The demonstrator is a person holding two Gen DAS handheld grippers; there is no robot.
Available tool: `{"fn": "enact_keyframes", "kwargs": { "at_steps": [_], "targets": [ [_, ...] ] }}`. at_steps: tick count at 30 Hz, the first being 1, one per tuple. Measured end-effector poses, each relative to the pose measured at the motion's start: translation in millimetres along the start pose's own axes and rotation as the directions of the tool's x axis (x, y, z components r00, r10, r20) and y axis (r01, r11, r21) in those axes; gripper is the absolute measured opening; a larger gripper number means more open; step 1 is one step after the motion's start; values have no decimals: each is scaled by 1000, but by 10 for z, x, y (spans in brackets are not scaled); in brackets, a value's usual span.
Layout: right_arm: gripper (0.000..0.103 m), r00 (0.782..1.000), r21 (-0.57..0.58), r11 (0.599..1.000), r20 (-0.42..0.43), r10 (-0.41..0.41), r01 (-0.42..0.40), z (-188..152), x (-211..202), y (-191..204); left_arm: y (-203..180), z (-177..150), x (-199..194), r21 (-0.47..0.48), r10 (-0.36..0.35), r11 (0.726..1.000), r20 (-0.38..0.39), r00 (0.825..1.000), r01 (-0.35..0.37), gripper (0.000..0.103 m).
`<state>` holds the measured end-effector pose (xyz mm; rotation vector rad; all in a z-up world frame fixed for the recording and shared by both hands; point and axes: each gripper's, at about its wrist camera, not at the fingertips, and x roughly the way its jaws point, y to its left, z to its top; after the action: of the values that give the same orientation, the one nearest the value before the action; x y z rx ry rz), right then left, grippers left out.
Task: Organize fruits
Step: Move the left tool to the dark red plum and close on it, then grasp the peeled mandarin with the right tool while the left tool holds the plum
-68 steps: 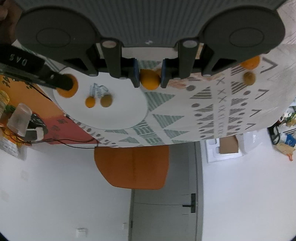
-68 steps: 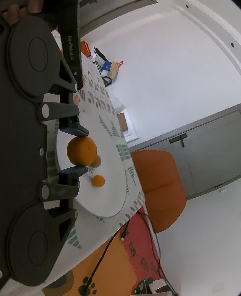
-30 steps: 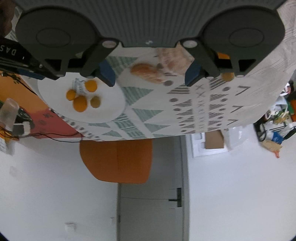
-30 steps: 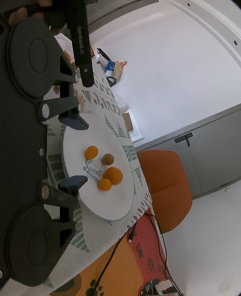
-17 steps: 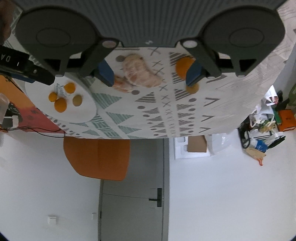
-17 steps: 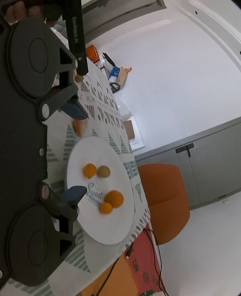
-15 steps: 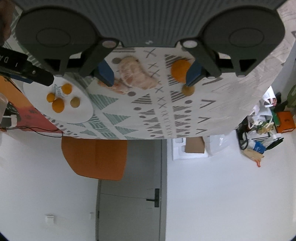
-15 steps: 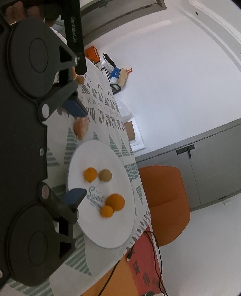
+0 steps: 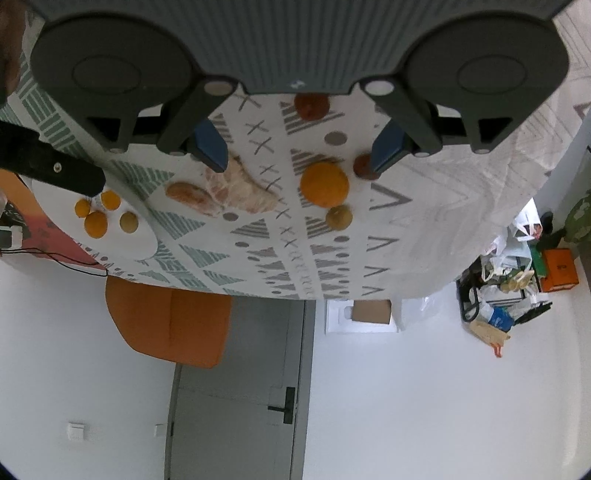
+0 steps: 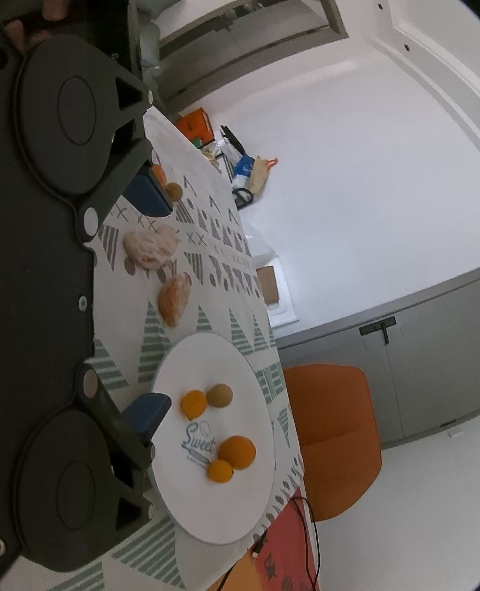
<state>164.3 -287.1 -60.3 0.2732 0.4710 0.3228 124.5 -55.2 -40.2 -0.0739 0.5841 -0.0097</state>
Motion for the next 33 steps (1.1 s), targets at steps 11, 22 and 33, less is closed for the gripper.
{"fn": "enact_keyframes", "kwargs": {
  "at_steps": [11, 22, 33],
  "targets": [
    [102, 998, -55, 998, -61, -2, -2, -44, 136, 179, 128, -100, 96, -30, -11, 999, -22, 1000, 10, 81],
    [90, 992, -96, 995, -129, 5, -17, -102, 354, 337, 202, -262, 251, -54, -53, 997, -71, 996, 49, 27],
    [65, 983, -147, 988, -181, 23, -50, -81, 676, 494, 417, -183, 260, -110, -55, 993, -60, 997, 48, 23]
  ]
}}
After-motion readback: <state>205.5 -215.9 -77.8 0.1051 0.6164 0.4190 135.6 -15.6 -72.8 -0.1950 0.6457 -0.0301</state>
